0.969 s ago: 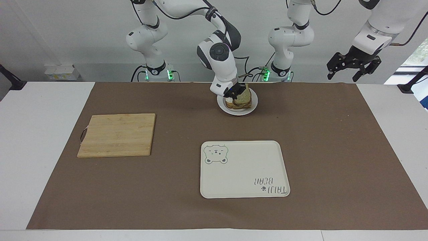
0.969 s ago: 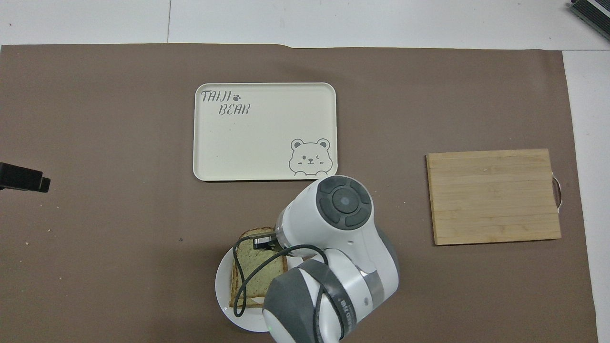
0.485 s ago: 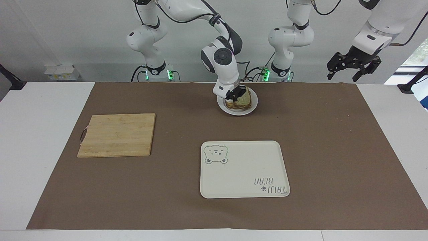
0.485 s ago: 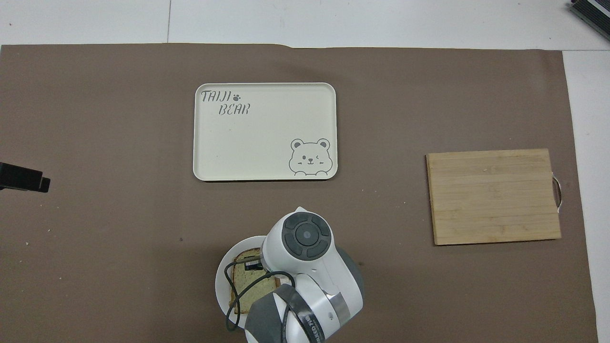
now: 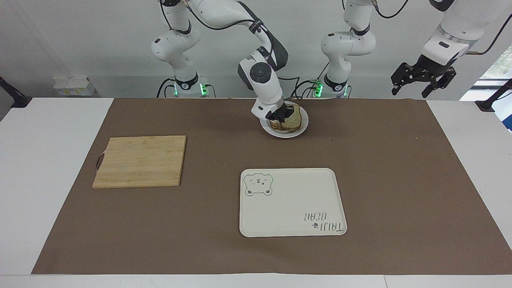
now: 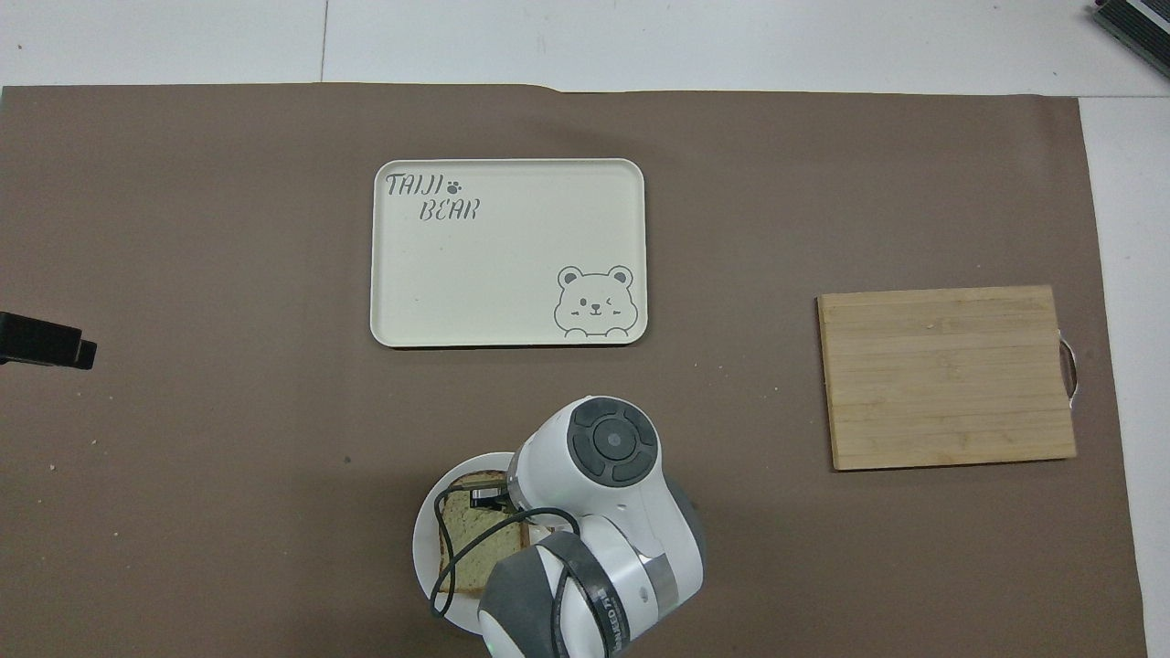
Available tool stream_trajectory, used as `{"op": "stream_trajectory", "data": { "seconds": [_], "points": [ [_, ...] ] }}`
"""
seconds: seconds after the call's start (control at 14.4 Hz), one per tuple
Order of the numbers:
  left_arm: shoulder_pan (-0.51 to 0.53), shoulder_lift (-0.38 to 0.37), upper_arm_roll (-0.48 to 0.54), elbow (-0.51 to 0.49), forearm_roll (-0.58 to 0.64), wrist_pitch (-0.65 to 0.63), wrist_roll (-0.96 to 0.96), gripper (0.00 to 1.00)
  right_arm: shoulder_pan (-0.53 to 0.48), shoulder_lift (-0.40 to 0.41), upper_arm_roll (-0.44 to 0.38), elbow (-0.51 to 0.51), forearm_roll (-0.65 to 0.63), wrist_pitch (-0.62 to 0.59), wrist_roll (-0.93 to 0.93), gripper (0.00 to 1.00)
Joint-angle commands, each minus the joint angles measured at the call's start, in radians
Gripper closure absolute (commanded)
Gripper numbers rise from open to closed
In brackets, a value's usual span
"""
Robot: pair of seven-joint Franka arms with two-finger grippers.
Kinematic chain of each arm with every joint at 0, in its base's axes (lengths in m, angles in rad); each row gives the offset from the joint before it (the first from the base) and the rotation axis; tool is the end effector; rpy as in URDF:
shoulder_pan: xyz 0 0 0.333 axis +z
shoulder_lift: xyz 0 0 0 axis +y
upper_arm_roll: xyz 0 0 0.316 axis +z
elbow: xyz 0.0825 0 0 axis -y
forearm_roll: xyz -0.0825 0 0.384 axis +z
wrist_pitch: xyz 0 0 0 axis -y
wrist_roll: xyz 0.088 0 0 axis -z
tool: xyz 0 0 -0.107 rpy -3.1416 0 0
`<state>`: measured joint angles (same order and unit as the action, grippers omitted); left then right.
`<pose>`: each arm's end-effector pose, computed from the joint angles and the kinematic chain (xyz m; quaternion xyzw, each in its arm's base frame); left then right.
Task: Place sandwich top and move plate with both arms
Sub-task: 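Lower the bread slice onto the fried egg and open the right gripper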
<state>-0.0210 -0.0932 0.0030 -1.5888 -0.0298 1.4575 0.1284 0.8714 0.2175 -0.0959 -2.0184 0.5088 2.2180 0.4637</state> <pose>0.5132 -0.0126 0.6562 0.9969 -0.0745 -0.0182 0.0160 0.4094 0.4257 0.3466 -0.9819 0.0000 0.1156 0.1503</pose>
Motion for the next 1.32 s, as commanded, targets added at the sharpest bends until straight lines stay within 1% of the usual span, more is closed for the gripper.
{"op": "stream_trajectory", "data": {
  "seconds": [0.0,0.21,0.42,0.55,0.62,0.69,0.76,0.83,0.9,1.04,1.18,1.25],
  "points": [
    [0.006,-0.003,0.000,0.006,-0.009,-0.014,0.002,0.00,-0.003,-0.009,0.002,-0.020,0.030,0.022,-0.033,1.00],
    [0.006,-0.005,0.000,0.006,-0.009,-0.016,0.002,0.00,-0.008,-0.007,0.001,-0.028,0.030,0.023,-0.080,1.00],
    [0.006,-0.003,0.000,0.006,-0.009,-0.014,0.002,0.00,-0.017,-0.003,0.001,-0.034,0.030,0.026,-0.086,1.00],
    [0.006,-0.003,0.000,0.006,-0.009,-0.014,0.000,0.00,-0.017,0.005,0.001,-0.034,0.030,0.064,-0.083,1.00],
    [0.006,-0.003,0.000,0.006,-0.009,-0.014,0.002,0.00,-0.019,0.006,0.001,-0.033,0.030,0.065,-0.077,1.00],
    [0.006,-0.003,0.000,0.006,-0.009,-0.016,0.002,0.00,-0.019,0.006,0.001,-0.029,0.030,0.057,-0.076,0.67],
    [0.006,-0.005,0.000,0.006,-0.009,-0.016,0.000,0.00,-0.017,0.005,0.001,-0.029,0.028,0.054,-0.076,0.30],
    [0.006,-0.003,0.000,0.006,-0.009,-0.014,0.000,0.00,-0.015,0.002,0.001,-0.028,0.022,0.049,-0.074,0.00],
    [0.006,-0.005,0.000,0.006,-0.009,-0.014,0.002,0.00,-0.015,-0.006,-0.002,-0.022,0.016,0.034,-0.074,0.00],
    [0.006,-0.005,0.000,0.006,-0.009,-0.016,0.000,0.00,-0.034,-0.035,-0.010,-0.005,-0.047,-0.038,-0.079,0.00],
    [0.006,-0.003,0.000,0.006,-0.009,-0.016,0.002,0.00,-0.074,-0.085,-0.008,0.013,-0.136,-0.107,-0.083,0.00],
    [0.006,-0.005,0.000,0.006,-0.009,-0.014,0.002,0.00,-0.097,-0.116,-0.010,0.018,-0.160,-0.138,-0.085,0.00]
  ]
}}
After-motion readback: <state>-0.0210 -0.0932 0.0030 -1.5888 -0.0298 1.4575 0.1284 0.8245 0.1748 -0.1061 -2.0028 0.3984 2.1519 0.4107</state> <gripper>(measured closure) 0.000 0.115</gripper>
